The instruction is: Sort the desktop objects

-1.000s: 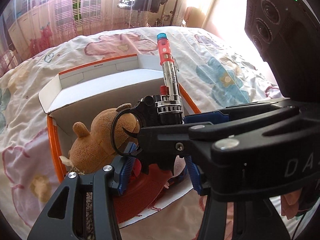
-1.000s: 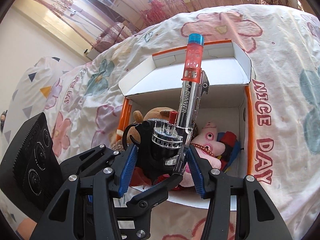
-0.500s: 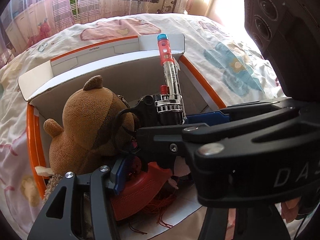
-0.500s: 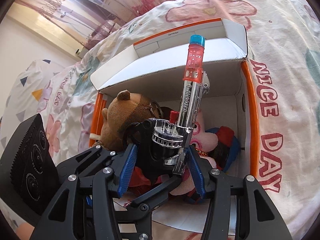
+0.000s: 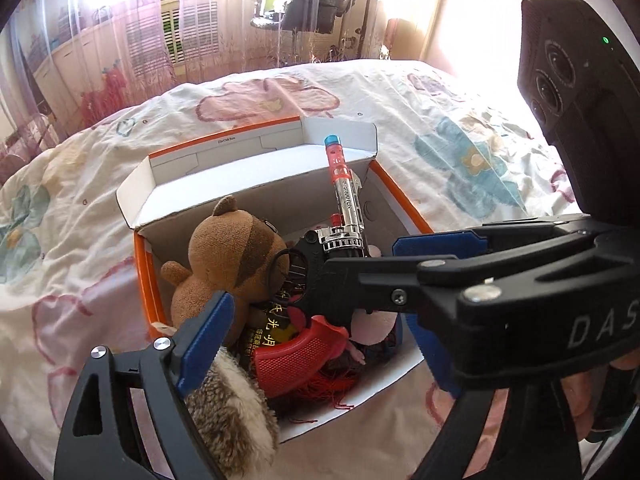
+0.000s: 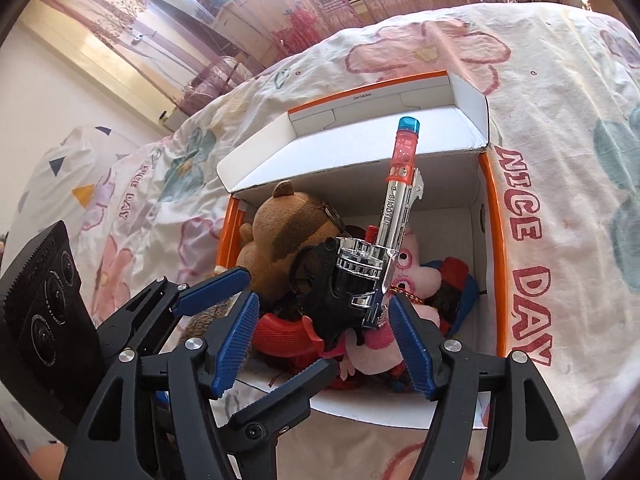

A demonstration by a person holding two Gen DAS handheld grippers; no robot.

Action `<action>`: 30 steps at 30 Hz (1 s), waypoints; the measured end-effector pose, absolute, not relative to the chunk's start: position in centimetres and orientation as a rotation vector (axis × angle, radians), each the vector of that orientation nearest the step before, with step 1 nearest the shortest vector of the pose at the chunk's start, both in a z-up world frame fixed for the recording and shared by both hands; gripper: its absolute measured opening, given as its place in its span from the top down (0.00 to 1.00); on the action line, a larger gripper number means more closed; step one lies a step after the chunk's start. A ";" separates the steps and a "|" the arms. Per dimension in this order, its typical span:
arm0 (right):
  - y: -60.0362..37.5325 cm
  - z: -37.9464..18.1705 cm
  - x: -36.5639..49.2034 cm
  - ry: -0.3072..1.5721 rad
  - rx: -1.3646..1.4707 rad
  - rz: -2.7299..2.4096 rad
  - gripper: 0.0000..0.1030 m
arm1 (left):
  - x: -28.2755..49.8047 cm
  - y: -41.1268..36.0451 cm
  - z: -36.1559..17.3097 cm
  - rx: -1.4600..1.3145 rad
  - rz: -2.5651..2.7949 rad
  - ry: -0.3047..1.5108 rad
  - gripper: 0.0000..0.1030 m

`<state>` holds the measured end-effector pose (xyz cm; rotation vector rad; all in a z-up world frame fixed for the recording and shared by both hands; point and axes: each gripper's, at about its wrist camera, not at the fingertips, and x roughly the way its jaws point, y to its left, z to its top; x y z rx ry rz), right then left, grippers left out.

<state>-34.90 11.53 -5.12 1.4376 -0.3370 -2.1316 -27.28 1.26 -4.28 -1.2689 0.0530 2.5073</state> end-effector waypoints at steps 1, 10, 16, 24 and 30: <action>11.6 -4.6 -34.6 -0.344 1.428 -2.139 0.35 | -26.8 1.2 -3.7 -1.256 2.514 0.062 0.14; 11.6 0.3 -29.4 -0.260 1.319 -2.257 0.26 | -21.0 -0.1 0.6 -1.207 2.649 0.159 0.14; 11.5 1.9 -25.0 -0.162 1.269 -2.333 0.24 | -17.2 -1.5 2.0 -1.204 2.709 0.111 0.14; 12.1 3.0 -19.6 -0.101 1.210 -2.447 0.18 | -14.2 -2.8 1.9 -1.212 2.776 0.100 0.13; 12.6 3.0 -15.8 -0.036 1.189 -2.530 0.16 | -12.7 -3.9 2.5 -1.184 2.844 0.002 0.00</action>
